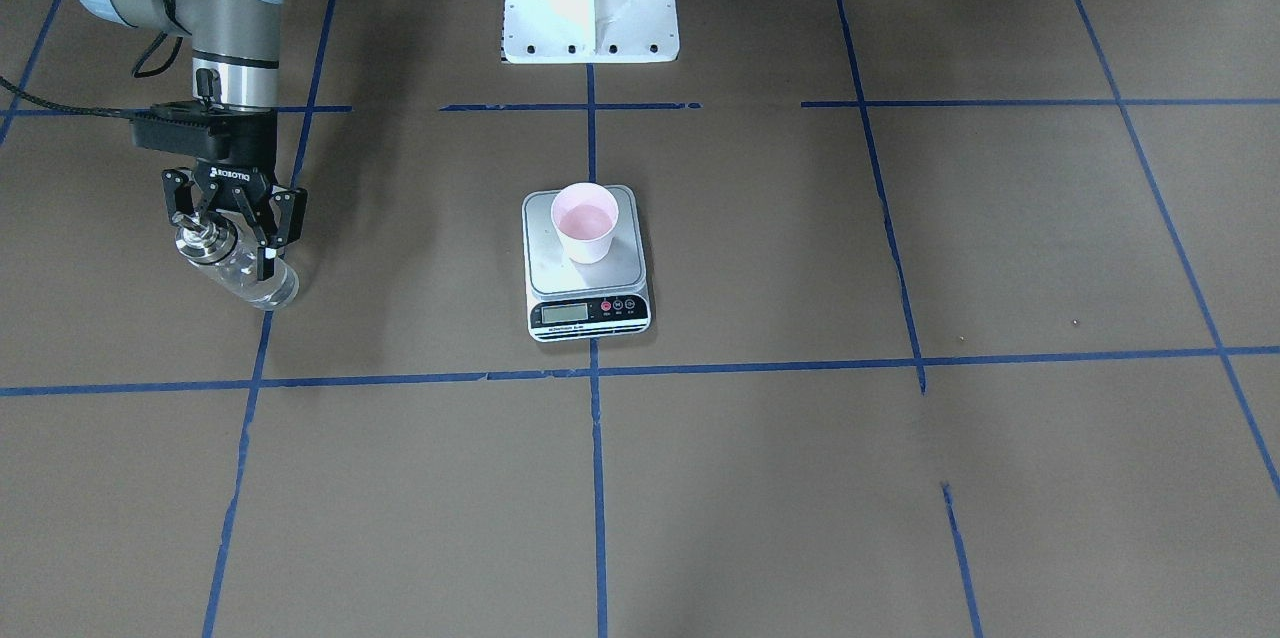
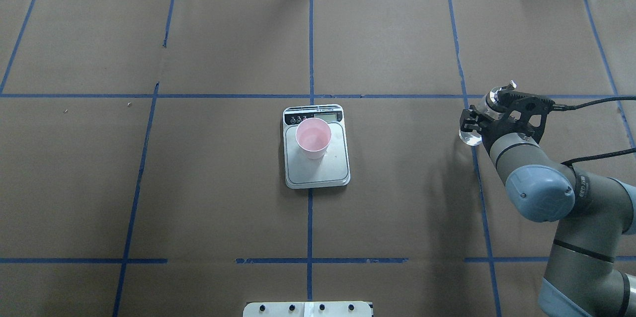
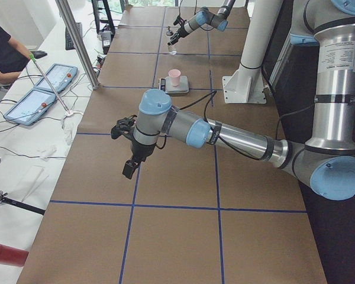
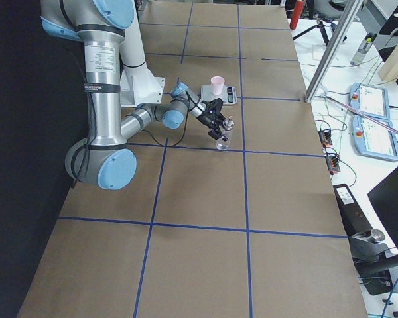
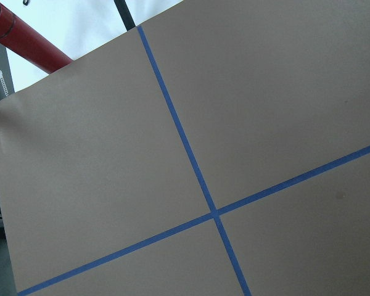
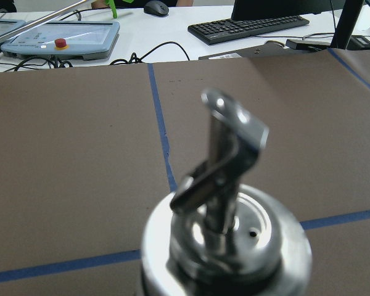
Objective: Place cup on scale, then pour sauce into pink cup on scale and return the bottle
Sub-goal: 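Open the right gripper and release the bottle on the table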
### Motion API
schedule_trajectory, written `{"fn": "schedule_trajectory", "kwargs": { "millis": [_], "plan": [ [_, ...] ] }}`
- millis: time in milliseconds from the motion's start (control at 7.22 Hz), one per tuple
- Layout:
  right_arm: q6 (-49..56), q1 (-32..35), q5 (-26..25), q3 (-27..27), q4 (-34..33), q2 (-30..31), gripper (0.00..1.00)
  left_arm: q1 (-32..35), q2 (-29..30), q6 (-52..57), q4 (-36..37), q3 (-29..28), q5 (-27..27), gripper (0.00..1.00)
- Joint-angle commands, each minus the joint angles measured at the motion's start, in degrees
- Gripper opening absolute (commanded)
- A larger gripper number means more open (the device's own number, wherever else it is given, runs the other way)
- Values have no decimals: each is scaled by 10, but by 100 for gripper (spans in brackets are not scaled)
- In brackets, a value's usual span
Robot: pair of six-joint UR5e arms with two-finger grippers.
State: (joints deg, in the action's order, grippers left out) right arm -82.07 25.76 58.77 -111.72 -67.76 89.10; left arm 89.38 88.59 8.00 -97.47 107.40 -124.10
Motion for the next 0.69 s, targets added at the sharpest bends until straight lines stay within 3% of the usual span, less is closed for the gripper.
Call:
{"fn": "schedule_trajectory", "kwargs": {
  "millis": [0,554],
  "plan": [
    [1,0,2,2,0,1,0,0,0,0,0,0,1,100],
    [1,0,10,7,0,1,0,0,1,0,0,1,0,100]
  ]
}}
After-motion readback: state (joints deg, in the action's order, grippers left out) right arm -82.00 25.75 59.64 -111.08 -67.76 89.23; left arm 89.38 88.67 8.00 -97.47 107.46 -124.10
